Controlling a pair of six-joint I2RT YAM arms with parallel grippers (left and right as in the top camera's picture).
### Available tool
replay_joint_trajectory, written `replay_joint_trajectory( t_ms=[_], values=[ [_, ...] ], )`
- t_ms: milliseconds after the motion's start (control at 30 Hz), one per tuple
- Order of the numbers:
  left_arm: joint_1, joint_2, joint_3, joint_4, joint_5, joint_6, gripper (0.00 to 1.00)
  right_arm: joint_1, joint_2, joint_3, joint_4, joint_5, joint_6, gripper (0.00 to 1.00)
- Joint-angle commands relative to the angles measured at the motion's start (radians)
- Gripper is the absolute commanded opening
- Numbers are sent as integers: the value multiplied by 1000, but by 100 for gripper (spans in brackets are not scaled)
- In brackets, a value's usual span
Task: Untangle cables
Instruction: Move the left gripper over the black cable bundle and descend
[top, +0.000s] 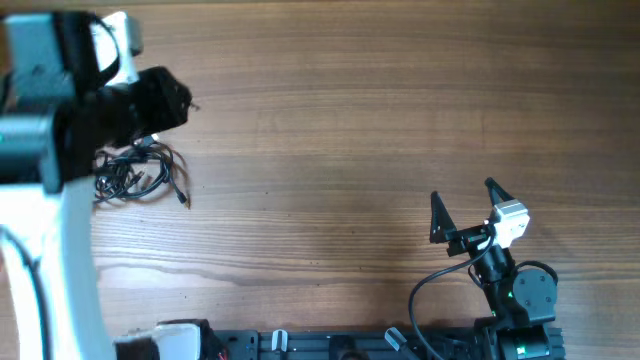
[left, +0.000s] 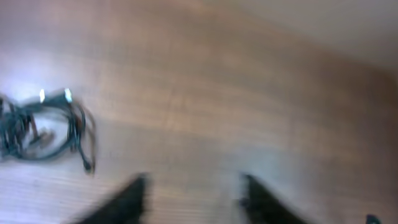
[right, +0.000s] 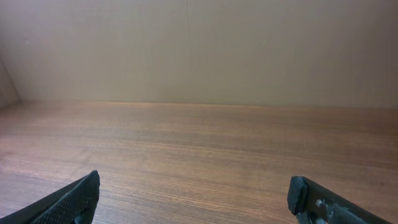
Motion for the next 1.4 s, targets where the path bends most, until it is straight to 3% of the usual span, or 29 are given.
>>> replay_joint_trajectory(
  t_ms=[0,133,333,500,533,567,600,900,1033,1133,1367],
  values=[
    [-5,123,5,-30,11,-27,4,1,0,-1,3,-16,-7,100],
    [-4,216,-8,-29,-79,-79,5,1,0,-1,3,-16,-8,100],
    [-3,299,-8,-18,-117,-103,17,1,0,-1,3,-16,-8,100],
    [-3,327,-8,2,-199,-150,37,1,0,-1,3,-16,-7,99],
    [-3,329,-10,10,-199,-150,42,1,0,-1,3,-16,-8,100],
    [-3,330,-11,18,-199,-150,64,1,0,-1,3,-16,-7,100],
    [-3,330,-14,29,-199,-150,100,1,0,-1,3,-16,-8,100],
    [-2,330,-166,177,-200,-180,100,1,0,-1,3,-16,-7,100],
    [-2,330,-273,264,-282,-283,100,1,0,-1,3,-16,-8,100],
    [4,330,-345,333,-323,-297,100,1,0,-1,3,-16,-7,100],
    [128,336,-495,472,-330,-364,100,1,0,-1,3,-16,-7,100]
  ],
)
